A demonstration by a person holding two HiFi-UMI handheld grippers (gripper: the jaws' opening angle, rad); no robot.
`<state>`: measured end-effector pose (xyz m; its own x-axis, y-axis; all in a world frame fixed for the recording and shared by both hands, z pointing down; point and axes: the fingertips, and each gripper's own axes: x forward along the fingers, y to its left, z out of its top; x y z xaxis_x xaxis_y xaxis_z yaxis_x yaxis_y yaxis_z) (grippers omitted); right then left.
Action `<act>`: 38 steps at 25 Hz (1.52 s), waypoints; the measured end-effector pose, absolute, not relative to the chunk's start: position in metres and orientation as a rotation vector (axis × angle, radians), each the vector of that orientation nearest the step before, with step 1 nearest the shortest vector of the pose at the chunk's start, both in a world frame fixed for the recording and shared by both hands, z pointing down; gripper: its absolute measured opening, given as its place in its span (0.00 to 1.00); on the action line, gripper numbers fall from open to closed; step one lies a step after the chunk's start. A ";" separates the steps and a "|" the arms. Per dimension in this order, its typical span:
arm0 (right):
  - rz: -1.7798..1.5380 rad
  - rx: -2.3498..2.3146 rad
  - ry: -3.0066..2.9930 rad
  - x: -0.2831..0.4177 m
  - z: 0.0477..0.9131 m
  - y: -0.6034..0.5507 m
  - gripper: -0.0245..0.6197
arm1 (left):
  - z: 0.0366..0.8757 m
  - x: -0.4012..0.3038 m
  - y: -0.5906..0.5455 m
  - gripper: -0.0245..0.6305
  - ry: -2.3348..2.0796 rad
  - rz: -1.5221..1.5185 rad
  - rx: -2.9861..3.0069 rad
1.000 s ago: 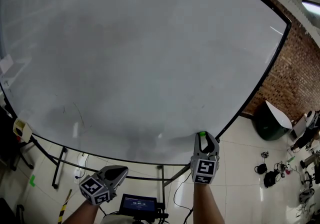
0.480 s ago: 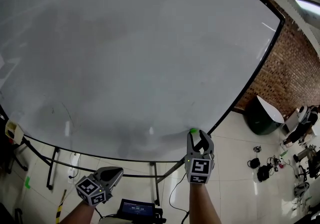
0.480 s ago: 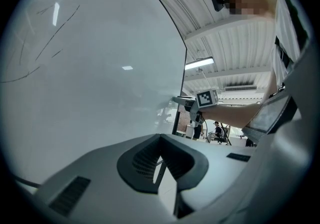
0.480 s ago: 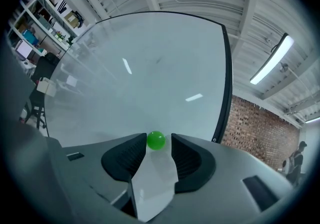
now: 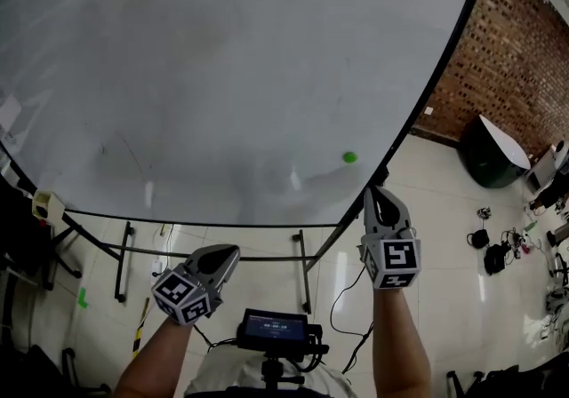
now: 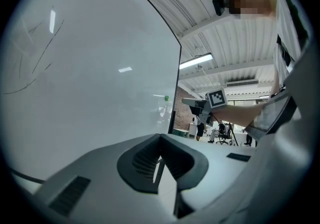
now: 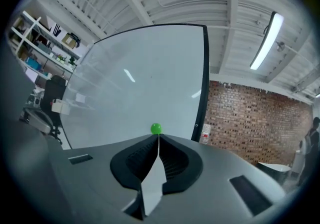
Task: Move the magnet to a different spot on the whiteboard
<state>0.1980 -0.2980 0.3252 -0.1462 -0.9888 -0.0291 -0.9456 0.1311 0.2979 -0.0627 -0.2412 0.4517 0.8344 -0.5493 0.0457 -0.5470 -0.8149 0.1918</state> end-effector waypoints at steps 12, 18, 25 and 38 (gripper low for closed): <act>0.019 1.611 -2.743 0.193 0.381 -0.162 0.07 | 0.461 -0.005 -0.143 0.07 -0.832 0.094 2.818; 0.205 1.502 -2.830 0.193 0.416 -0.105 0.07 | 0.468 0.012 -0.094 0.07 -0.811 0.148 2.814; 0.194 1.284 -2.875 0.165 0.434 -0.046 0.07 | 0.466 0.025 -0.047 0.07 -0.835 0.108 2.784; 0.272 1.247 -2.893 0.166 0.452 0.004 0.07 | 0.471 0.037 0.001 0.07 -0.851 0.121 2.787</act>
